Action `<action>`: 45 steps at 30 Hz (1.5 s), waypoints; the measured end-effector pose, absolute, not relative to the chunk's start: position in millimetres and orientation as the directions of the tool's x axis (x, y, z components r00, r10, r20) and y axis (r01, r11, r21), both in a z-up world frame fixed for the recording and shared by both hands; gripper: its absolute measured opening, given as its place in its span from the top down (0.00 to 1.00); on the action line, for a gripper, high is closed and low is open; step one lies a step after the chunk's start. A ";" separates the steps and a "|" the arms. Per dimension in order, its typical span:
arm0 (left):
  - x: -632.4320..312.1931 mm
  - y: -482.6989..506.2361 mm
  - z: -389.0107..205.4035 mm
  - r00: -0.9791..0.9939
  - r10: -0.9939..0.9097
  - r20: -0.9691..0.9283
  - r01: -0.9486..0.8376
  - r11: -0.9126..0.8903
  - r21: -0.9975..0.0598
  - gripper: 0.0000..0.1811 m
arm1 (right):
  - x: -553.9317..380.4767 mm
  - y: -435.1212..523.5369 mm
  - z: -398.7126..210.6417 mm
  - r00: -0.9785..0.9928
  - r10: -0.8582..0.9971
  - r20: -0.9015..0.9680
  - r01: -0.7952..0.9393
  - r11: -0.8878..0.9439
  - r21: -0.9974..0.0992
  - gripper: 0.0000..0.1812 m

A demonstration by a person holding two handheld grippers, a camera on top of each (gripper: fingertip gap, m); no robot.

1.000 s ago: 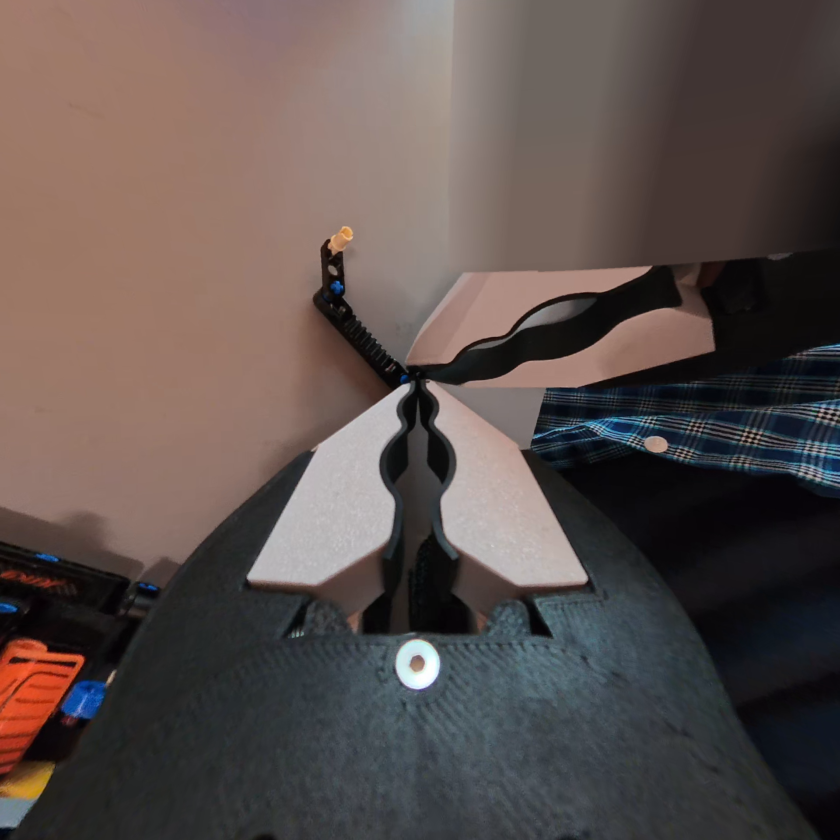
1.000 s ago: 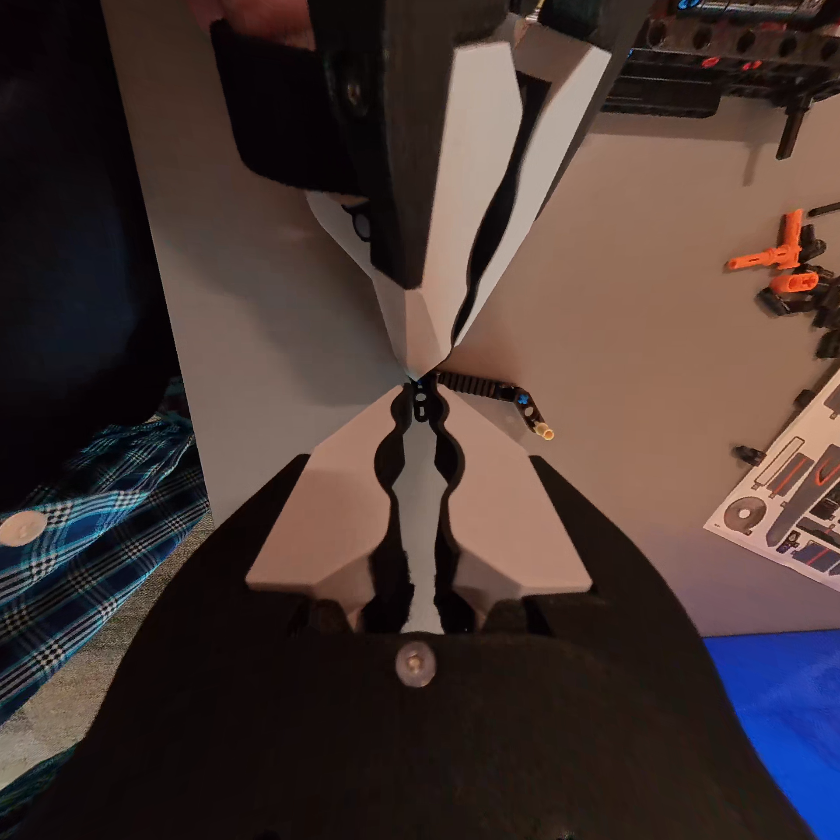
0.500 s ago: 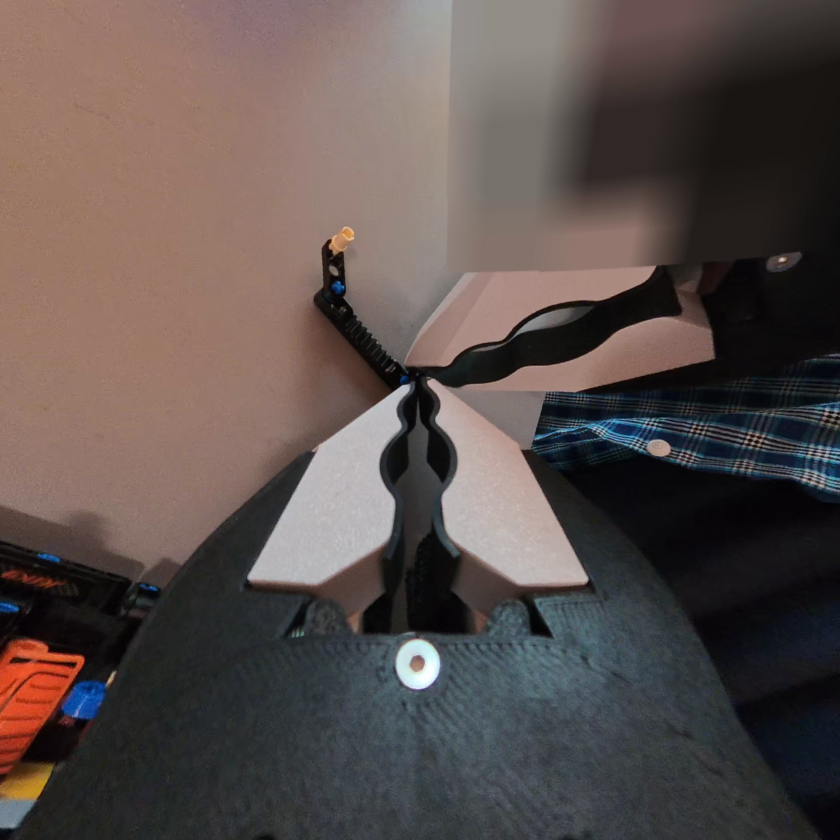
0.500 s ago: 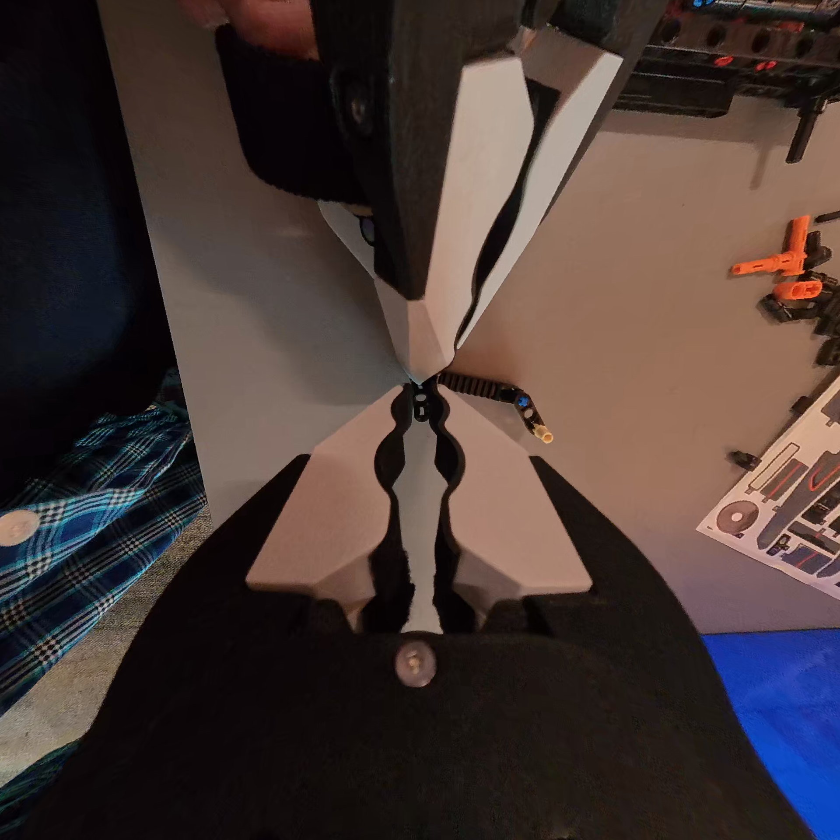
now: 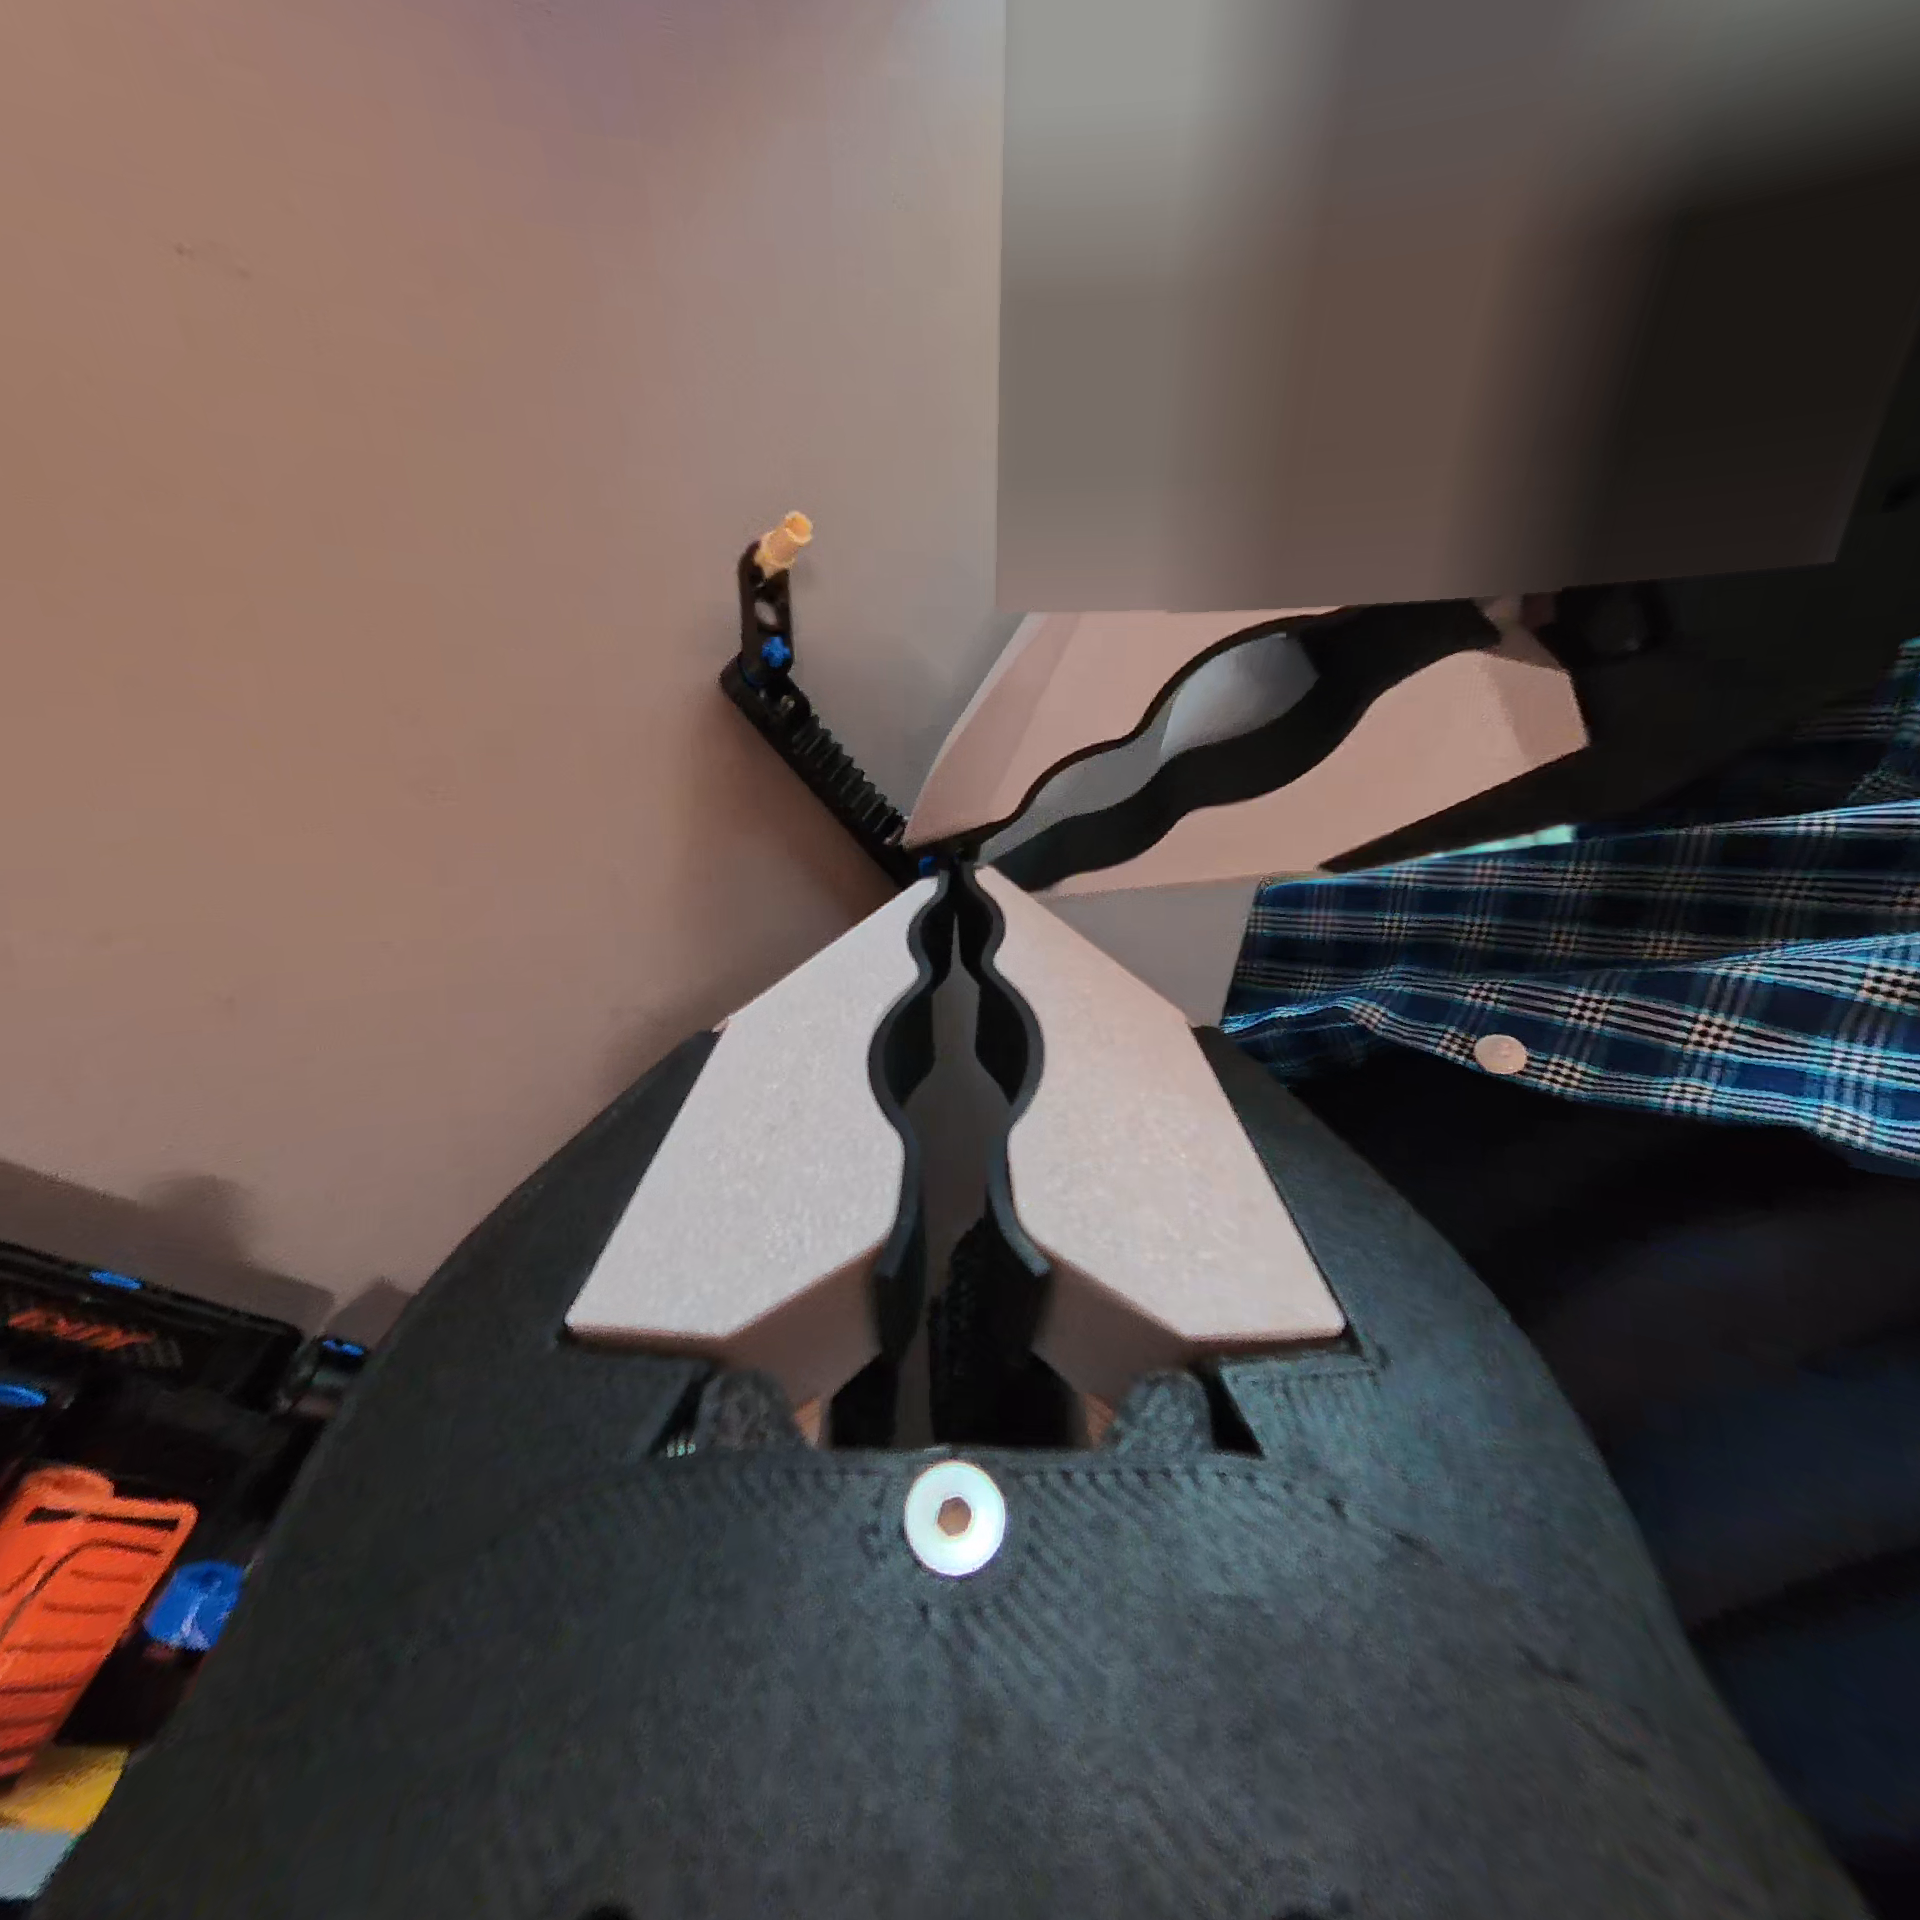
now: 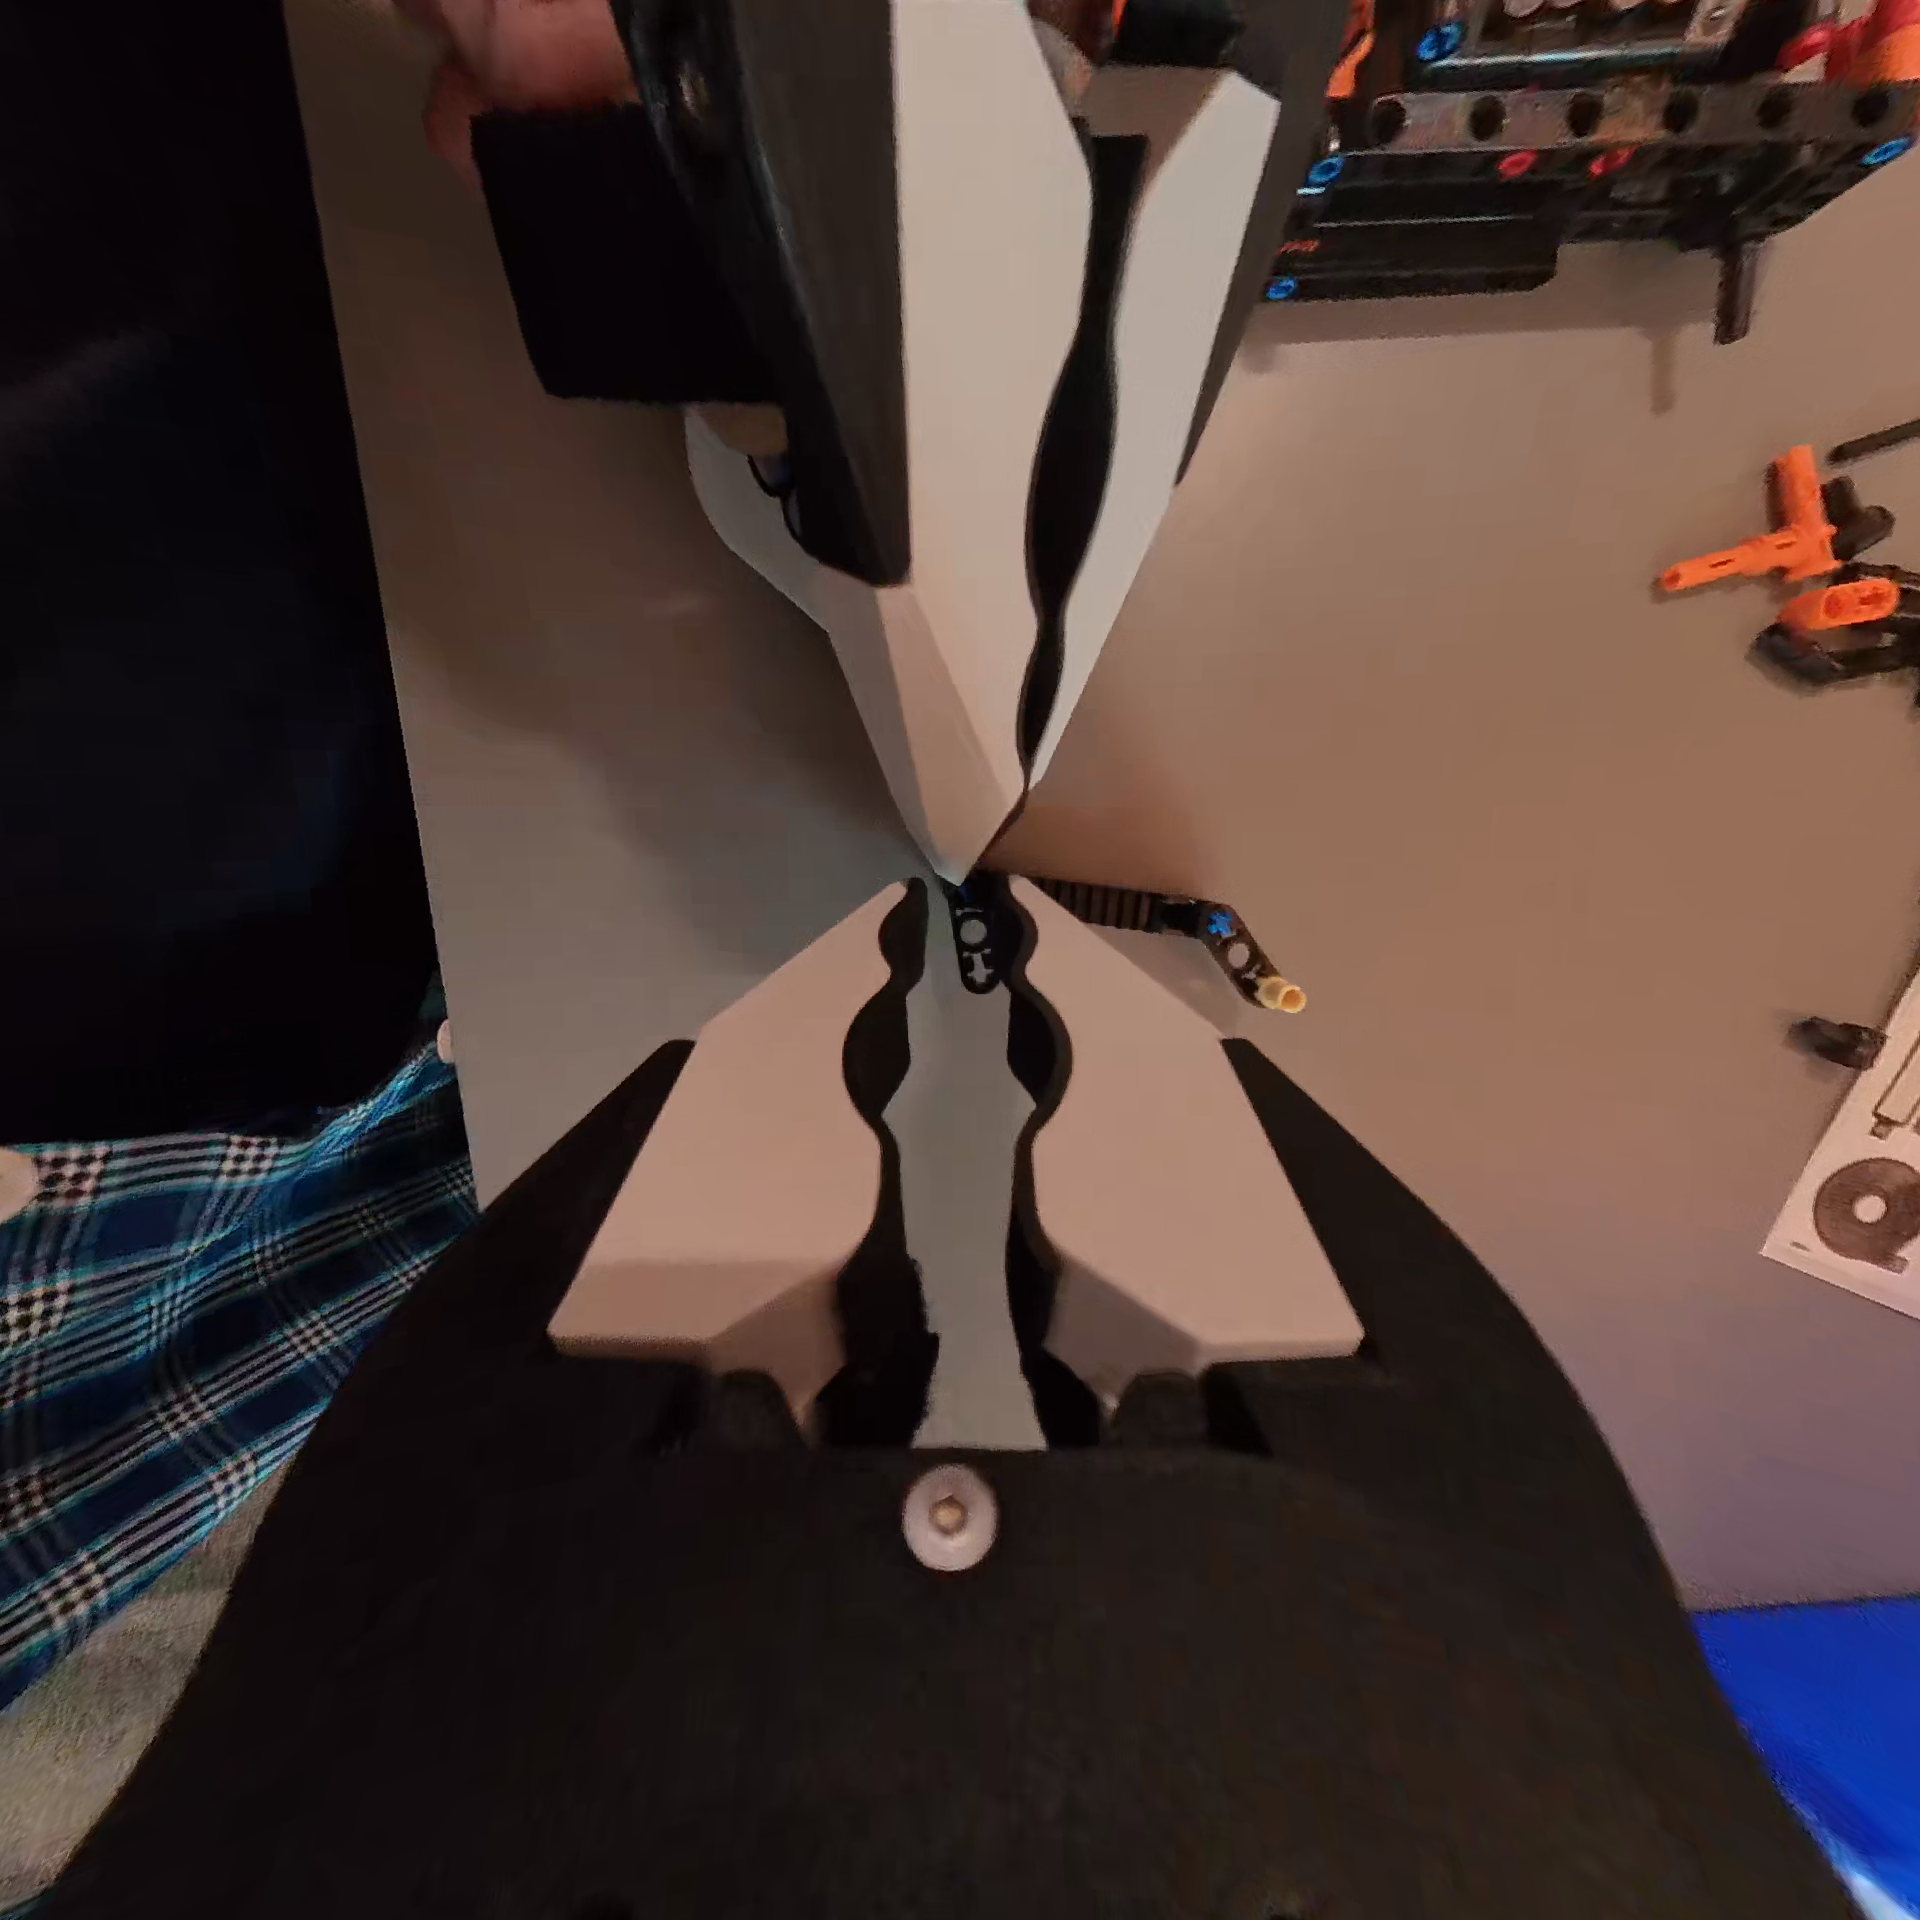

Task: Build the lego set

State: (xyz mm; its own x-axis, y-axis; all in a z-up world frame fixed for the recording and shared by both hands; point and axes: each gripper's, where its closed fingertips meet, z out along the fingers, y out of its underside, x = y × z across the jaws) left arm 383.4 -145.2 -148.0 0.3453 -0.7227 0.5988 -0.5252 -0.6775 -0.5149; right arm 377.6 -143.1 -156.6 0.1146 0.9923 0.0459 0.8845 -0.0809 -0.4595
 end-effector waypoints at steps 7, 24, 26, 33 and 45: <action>384.8 -143.7 -149.3 0.348 -0.728 0.590 -0.533 -0.672 -0.514 1.00 | 378.9 -140.9 -156.0 0.125 0.990 0.060 0.848 -0.075 -0.525 0.97; 385.9 -144.4 -150.9 0.352 -0.754 0.554 -0.551 -0.646 -0.529 1.00 | 379.7 -139.9 -157.3 0.228 0.973 0.017 0.738 -0.162 -0.655 0.97; 385.6 -144.2 -150.8 0.366 -0.760 0.536 -0.557 -0.641 -0.528 1.00 | 379.2 -139.8 -156.8 0.233 0.972 0.021 0.729 -0.160 -0.666 0.97; 382.0 -142.8 -144.1 0.362 -0.771 0.524 -0.538 -0.632 -0.557 1.00 | 389.0 -137.0 -151.8 0.288 0.957 -0.026 0.691 -0.226 -0.687 0.87; 372.4 -139.5 -134.1 0.362 -0.780 0.511 -0.511 -0.625 -0.591 0.99 | 397.9 -131.4 -153.8 0.392 0.918 0.060 0.684 -0.248 -0.686 0.95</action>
State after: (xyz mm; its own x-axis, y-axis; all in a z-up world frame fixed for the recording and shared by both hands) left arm 372.4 -139.5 -134.1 0.3623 -0.7796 0.5109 -0.5107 -0.6246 -0.5908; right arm 397.9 -131.4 -153.8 0.3922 0.9180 0.0598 0.6843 -0.2477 -0.6858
